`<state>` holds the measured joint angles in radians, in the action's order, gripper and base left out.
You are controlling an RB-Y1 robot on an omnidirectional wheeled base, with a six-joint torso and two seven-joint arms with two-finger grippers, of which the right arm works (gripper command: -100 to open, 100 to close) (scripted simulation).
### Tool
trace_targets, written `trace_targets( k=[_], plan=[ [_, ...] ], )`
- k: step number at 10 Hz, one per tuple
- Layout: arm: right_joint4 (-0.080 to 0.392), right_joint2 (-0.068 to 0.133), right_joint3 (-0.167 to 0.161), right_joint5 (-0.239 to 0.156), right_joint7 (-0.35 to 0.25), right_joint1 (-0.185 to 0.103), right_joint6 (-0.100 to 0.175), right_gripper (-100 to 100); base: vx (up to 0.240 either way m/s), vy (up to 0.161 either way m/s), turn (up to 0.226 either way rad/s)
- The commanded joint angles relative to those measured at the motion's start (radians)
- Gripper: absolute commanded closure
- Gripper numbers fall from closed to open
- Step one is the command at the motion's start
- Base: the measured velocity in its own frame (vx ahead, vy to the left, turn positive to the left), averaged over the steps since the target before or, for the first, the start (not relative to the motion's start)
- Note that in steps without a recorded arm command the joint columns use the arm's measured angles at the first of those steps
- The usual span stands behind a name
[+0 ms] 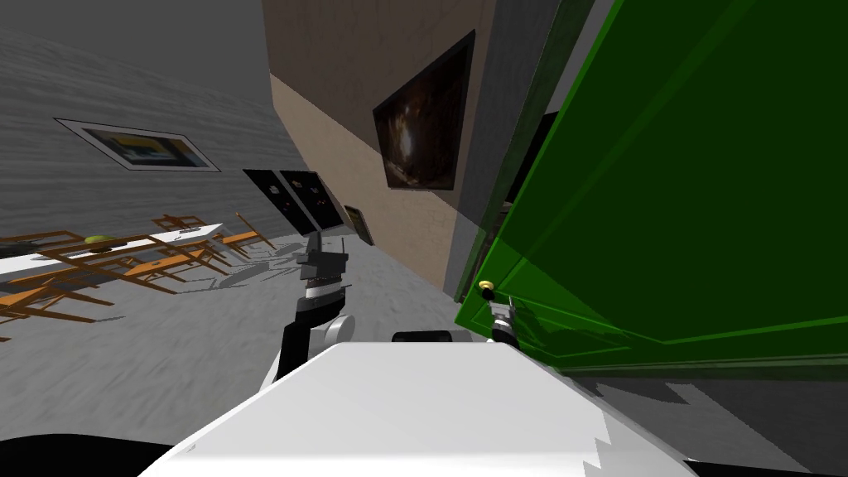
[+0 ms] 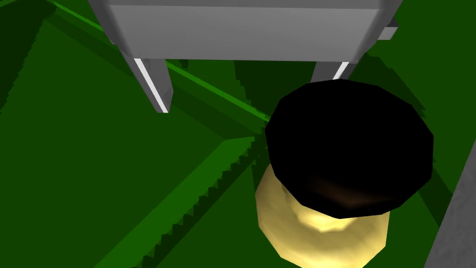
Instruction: Pull the door open
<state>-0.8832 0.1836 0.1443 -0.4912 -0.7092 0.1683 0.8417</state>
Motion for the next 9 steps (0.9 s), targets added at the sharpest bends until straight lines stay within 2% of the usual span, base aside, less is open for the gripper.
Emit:
trace_targets(
  k=[1, 3, 4, 5, 6, 7, 8, 9],
  plan=[
    [-0.03, -0.024, -0.035, -0.015, -0.05, -0.002, 0.0, -100, -0.059, 0.001, 0.027],
    [-0.03, -0.024, -0.035, -0.015, -0.058, -0.002, 0.0, -100, -0.034, 0.001, 0.002],
    [-0.036, -0.029, -0.044, -0.036, -0.097, -0.001, -0.001, -100, -0.05, -0.005, 0.051],
    [-0.036, -0.029, -0.044, -0.036, -0.097, -0.001, -0.001, -100, -0.034, 0.002, 0.062],
    [-0.042, -0.034, -0.053, -0.057, -0.137, -0.001, -0.002, -100, -0.042, -0.008, 0.054],
    [-0.042, -0.034, -0.053, -0.057, -0.137, -0.001, -0.002, -100, -0.038, -0.008, 0.014],
    [-0.049, -0.039, -0.062, -0.077, -0.175, -0.001, -0.004, -100, -0.047, -0.011, 0.014],
    [-0.049, -0.039, -0.062, -0.077, -0.175, -0.001, -0.004, -100, -0.045, 0.003, 0.072]
  ],
)
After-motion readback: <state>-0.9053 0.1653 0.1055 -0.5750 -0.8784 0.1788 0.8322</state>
